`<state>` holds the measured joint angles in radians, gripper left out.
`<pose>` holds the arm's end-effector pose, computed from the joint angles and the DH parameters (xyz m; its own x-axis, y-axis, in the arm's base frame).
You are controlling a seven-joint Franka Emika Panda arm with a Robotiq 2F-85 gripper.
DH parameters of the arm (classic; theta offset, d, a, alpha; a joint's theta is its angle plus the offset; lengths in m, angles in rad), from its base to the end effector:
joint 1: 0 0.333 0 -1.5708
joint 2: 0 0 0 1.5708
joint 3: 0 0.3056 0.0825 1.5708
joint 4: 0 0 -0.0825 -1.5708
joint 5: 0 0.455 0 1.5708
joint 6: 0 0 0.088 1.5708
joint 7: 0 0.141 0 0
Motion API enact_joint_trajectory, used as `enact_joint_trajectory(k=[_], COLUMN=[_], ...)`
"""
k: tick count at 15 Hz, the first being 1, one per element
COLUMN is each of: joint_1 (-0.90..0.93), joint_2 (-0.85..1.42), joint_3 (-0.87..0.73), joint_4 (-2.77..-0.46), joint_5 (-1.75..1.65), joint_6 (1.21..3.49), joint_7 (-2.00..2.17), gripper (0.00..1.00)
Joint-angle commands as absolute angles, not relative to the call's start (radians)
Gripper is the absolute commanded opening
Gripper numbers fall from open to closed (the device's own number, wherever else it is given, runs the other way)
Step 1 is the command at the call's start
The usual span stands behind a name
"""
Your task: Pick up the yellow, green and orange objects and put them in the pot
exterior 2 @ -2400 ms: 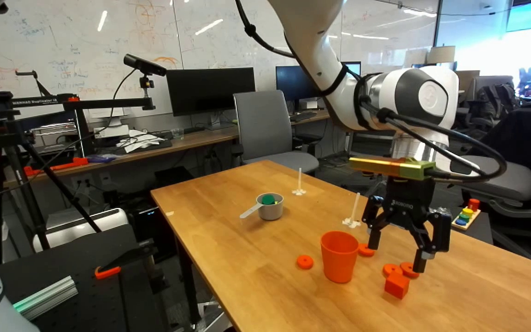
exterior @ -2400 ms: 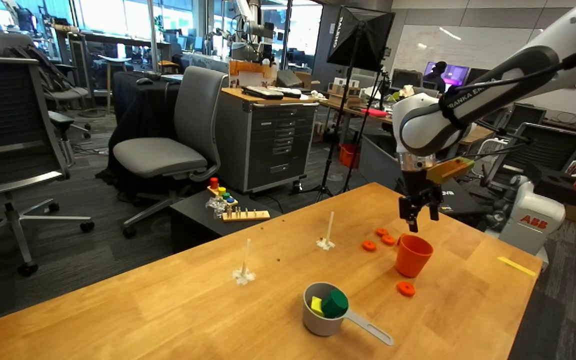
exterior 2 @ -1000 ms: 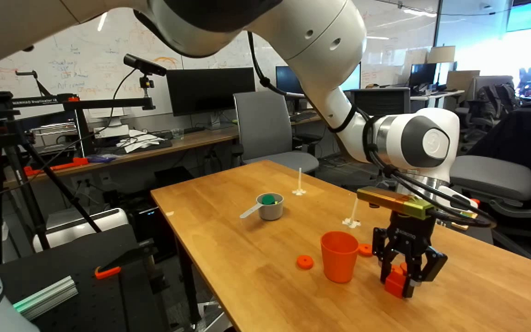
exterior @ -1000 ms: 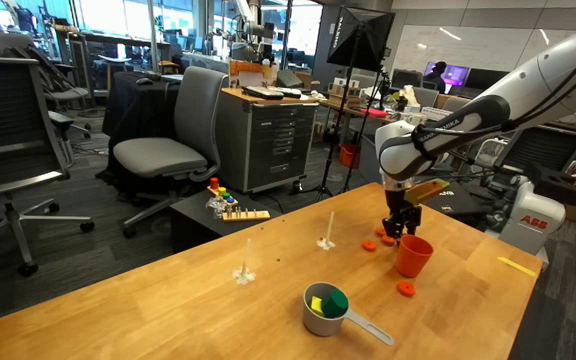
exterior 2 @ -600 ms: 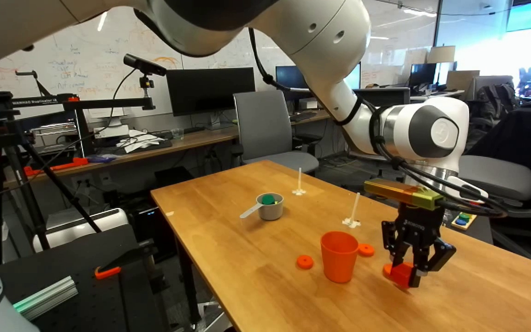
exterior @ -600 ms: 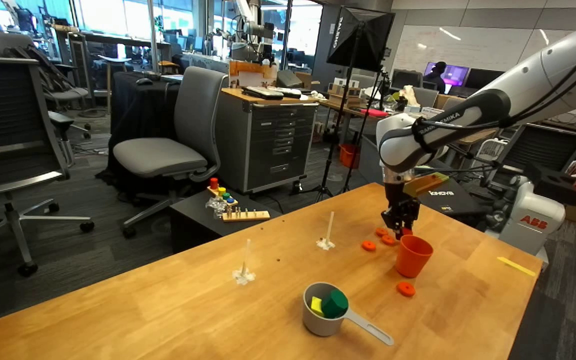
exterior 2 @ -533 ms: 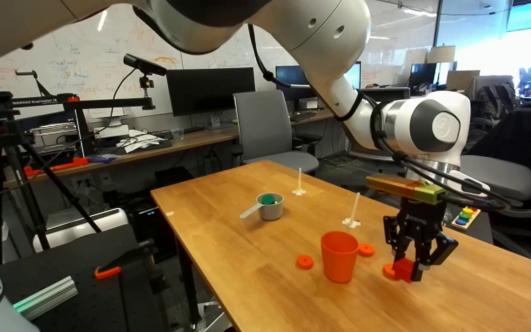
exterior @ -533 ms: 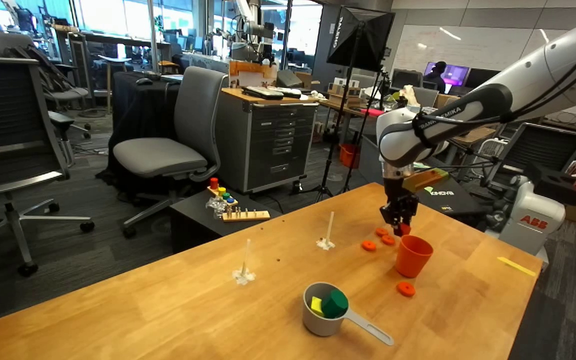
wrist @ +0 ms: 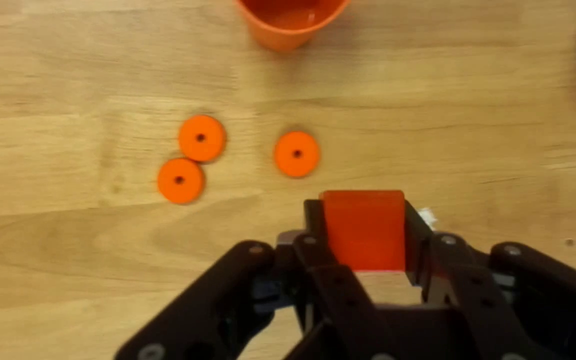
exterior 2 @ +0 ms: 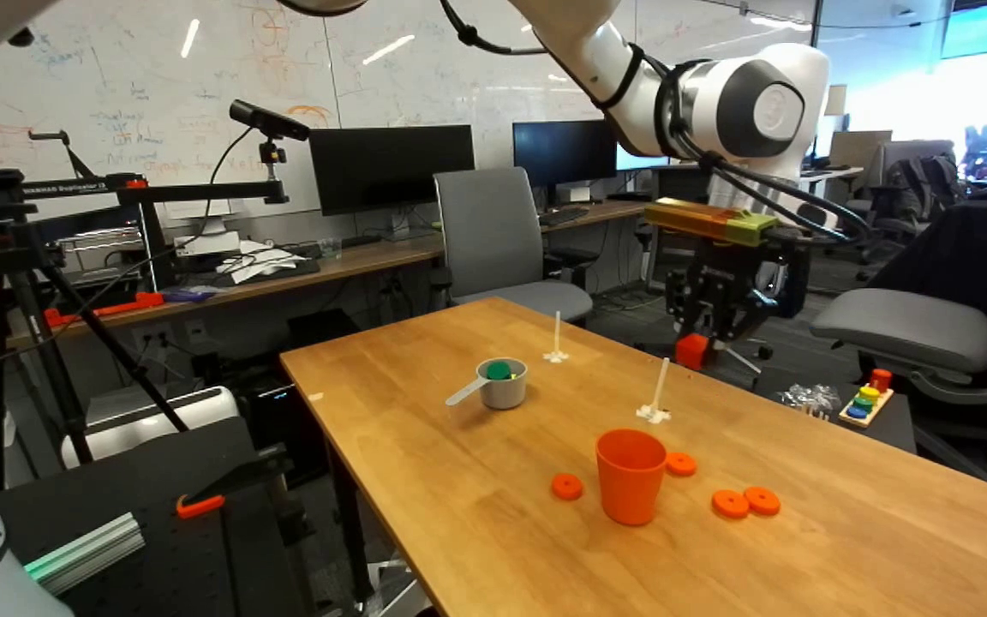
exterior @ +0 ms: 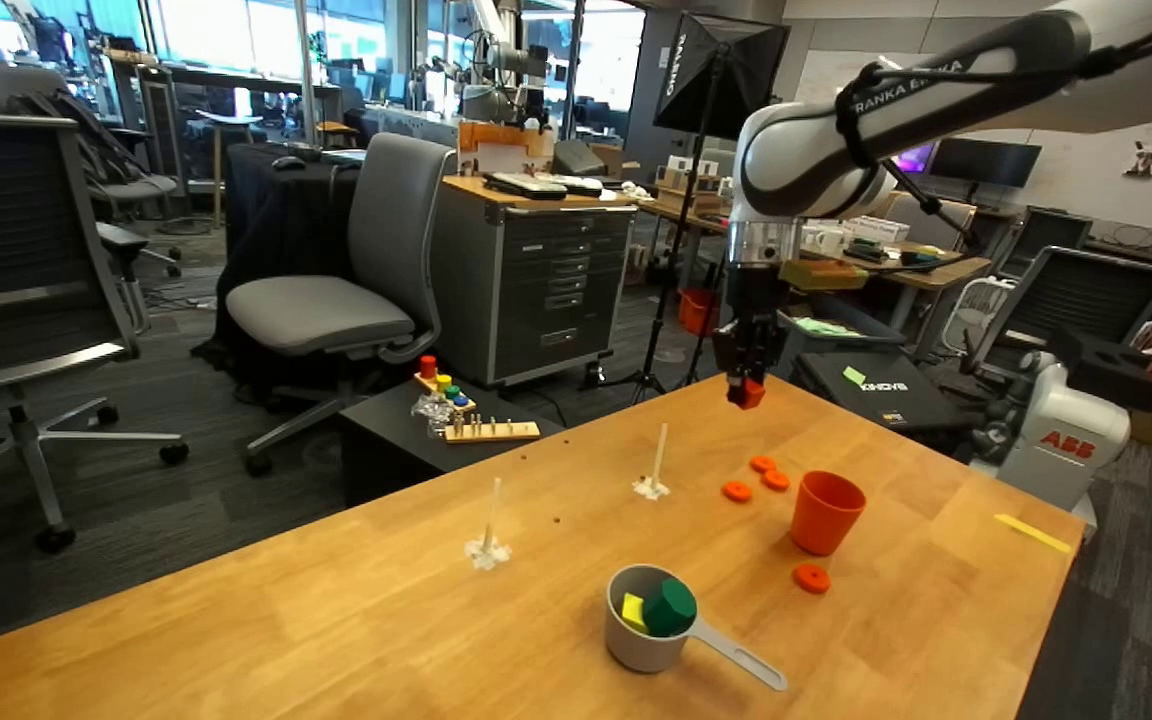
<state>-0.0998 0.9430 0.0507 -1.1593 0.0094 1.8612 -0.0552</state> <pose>0.7805 -0.0453 0.1290 0.9720 -0.0058 -0.2350 -0.0210 -0.9978 -0.0622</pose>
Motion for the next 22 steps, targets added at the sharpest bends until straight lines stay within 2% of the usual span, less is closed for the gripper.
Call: enact_joint_trajectory(k=[1, 8, 22], joint_1=[-0.077, 0.006, 0.158], joint_2=[0.917, 1.019, 1.097], joint_3=[0.113, 0.160, 0.108], joint_4=[-1.191, -1.171, -1.010], joint_5=[0.094, 0.163, 0.058], joint_6=[1.798, 1.683, 1.585], joint_7=[-0.118, -0.116, -0.028], gripper=[0.12, 0.12, 0.12])
